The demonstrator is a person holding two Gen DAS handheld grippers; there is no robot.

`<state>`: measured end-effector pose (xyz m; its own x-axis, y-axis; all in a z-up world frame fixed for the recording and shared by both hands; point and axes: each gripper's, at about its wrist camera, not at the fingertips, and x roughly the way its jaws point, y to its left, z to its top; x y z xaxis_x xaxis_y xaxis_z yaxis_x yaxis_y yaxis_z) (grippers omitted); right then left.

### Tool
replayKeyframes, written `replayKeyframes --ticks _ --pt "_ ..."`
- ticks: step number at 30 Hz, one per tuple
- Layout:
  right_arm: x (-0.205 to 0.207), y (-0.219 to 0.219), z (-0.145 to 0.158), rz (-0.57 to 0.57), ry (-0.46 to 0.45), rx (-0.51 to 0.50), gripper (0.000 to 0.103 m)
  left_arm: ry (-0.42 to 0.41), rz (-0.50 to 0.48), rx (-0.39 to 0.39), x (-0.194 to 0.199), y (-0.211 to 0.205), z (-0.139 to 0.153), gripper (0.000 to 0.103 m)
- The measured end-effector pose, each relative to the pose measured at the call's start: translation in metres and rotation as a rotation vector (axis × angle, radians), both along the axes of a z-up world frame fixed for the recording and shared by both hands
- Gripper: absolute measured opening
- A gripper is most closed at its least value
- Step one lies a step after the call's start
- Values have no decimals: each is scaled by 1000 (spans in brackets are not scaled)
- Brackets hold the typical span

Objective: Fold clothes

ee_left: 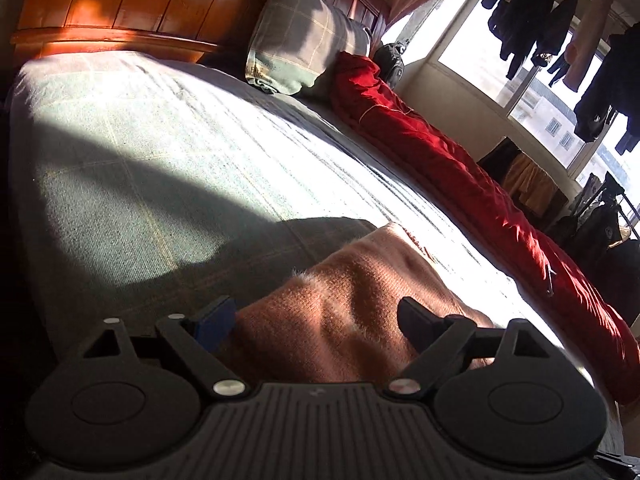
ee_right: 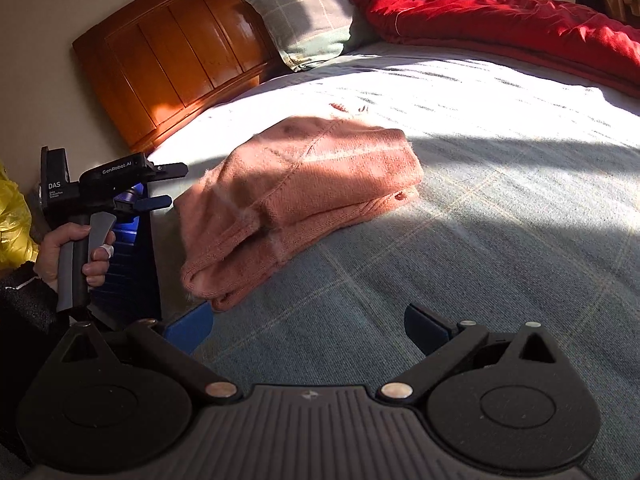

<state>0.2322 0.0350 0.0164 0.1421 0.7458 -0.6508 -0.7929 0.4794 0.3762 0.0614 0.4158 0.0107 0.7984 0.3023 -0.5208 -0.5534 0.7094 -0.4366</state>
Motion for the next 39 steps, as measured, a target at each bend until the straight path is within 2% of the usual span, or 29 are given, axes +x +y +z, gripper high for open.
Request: replayKeyframes --ticks 1,2,4,7,9,13,18,21,24,25,28,30,34,37,39 --pt "2 0 2 -14 1 -4 103 26 3 47 -4 1 3 90" --pt "6 -1 4 -35 -2 -11 103 89 4 104 -5 1 2 90" --pt "12 0 8 -66 -8 -28 103 251 -3 217 -1 -4 -9 90" --pt "18 5 12 -70 -17 -48 103 371 -19 321 1 -15 -31 90" --pt "20 12 13 -67 -24 -69 103 357 -28 315 2 -13 -39 90" --pt "20 30 17 -39 -40 -97 103 285 -15 231 5 5 -48 90" --pt "14 42 18 -14 -70 -125 103 288 -19 230 15 12 -55 93" --pt "15 38 13 -30 -57 -132 103 332 36 199 11 18 -58 97" --pt "18 29 10 -70 -42 -135 103 494 231 226 -1 24 -53 91" --pt "19 24 9 -85 -38 -130 103 490 251 212 -9 26 -46 91" --pt "21 8 9 -124 -20 -113 103 294 200 117 -21 21 -14 91" --pt "22 0 7 -150 -22 -121 103 187 94 102 -2 8 7 93" --pt "21 -10 8 -171 -41 -116 103 88 -184 108 65 -39 23 93" --pt "17 -17 9 -175 -64 -113 103 108 -309 120 101 -71 11 93" --pt "13 -22 7 -178 -73 -122 103 186 -306 114 110 -82 -8 93"
